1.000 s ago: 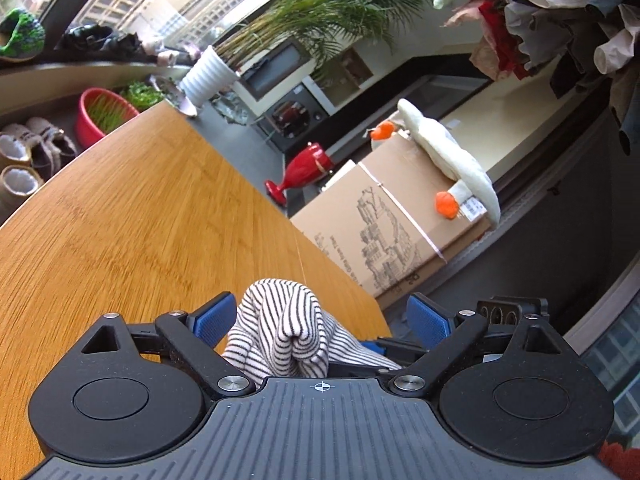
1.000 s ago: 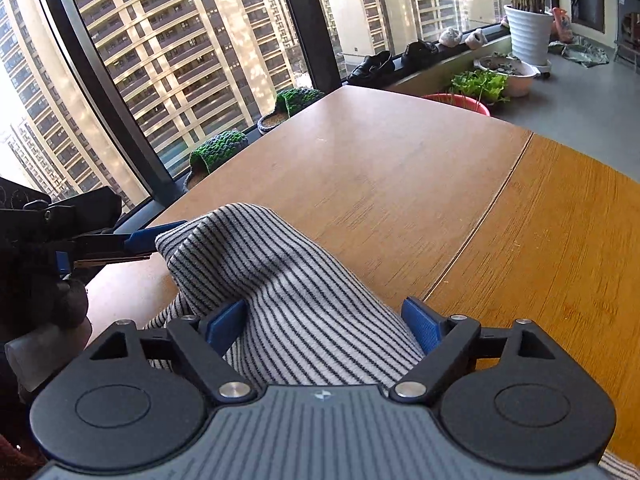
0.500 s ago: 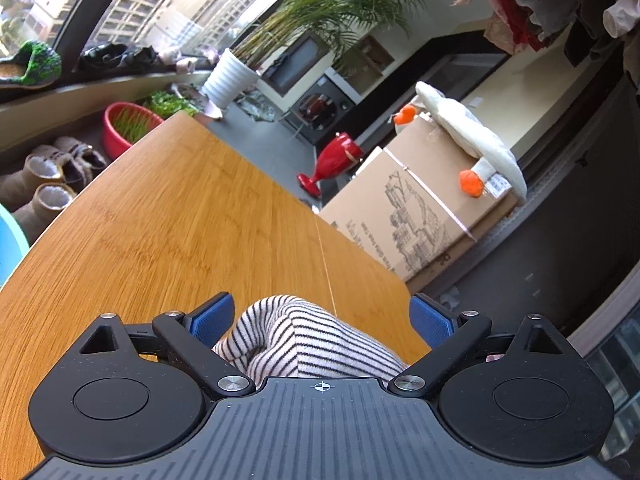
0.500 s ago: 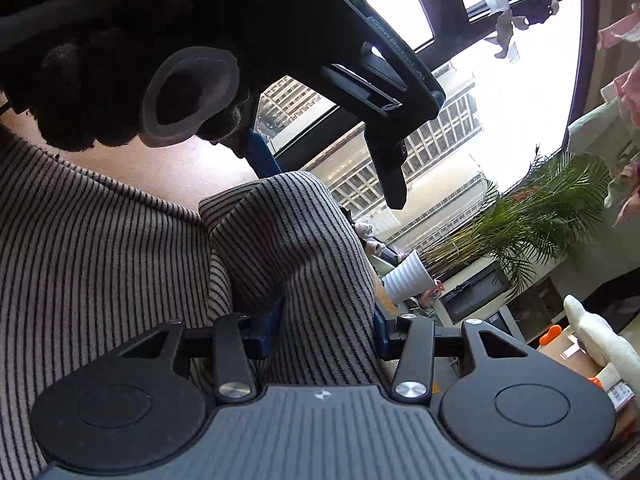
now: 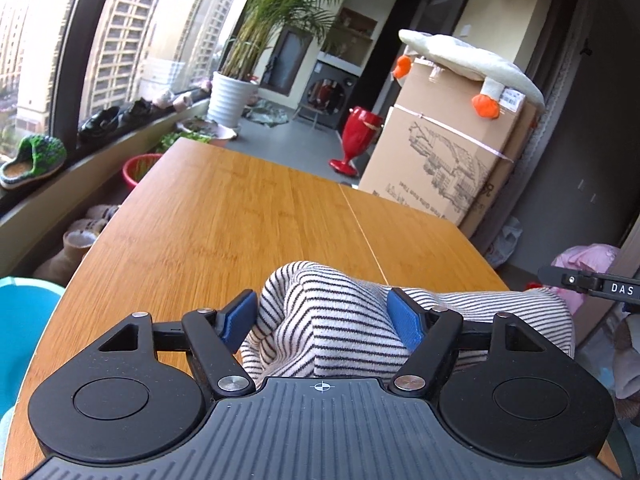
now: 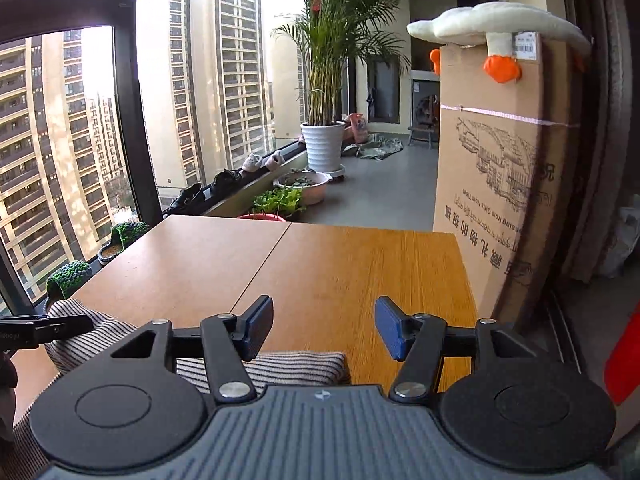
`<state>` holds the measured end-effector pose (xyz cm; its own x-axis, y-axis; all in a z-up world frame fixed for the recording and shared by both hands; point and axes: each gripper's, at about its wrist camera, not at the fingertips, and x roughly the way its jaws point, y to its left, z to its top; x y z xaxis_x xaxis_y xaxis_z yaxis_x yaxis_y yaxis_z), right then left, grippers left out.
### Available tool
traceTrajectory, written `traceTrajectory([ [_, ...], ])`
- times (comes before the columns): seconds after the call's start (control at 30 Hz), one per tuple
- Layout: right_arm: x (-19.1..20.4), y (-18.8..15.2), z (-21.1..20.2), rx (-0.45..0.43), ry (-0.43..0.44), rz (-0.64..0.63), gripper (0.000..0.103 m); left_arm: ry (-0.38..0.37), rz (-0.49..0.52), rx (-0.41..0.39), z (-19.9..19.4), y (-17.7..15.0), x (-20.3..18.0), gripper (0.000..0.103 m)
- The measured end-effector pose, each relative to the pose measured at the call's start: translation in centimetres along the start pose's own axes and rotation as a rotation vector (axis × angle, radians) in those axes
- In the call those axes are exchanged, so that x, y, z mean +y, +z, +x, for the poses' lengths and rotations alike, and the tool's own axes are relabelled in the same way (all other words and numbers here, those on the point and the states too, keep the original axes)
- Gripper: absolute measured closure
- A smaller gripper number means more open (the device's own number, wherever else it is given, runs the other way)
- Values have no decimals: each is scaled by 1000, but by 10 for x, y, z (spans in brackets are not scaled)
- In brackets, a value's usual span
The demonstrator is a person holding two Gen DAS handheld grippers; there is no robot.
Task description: Fold clothes
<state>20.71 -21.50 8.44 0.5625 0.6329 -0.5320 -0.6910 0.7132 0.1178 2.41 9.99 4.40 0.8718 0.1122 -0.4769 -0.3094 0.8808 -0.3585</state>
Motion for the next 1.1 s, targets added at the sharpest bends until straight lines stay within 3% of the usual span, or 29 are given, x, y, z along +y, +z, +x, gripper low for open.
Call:
traceTrajectory([
  [0.13,-11,-36,7,74,41,34,54,-18,-3,21,-8,7,-3,21],
  [0.27,-14,-37,4,61,59,67,54,-17,-79,30,-4,24,3,14],
  [0.4,-19,-33,0,43,78,107,54,-17,-45,95,12,25,-6,28],
  [0.5,-31,-25,-10,25,110,191,53,15,40,93,10,13,-17,29],
  [0.63,-47,-16,-18,40,181,290,53,22,69,85,-3,6,-22,29],
  [0.8,-21,-35,-5,95,178,176,54,42,106,74,-24,-9,-32,29],
  [1.0,-13,-56,-7,58,162,98,55,18,206,78,-59,-35,-46,26],
  [1.1,-17,-56,-9,62,171,93,56,-68,50,106,-69,-26,-30,14],
])
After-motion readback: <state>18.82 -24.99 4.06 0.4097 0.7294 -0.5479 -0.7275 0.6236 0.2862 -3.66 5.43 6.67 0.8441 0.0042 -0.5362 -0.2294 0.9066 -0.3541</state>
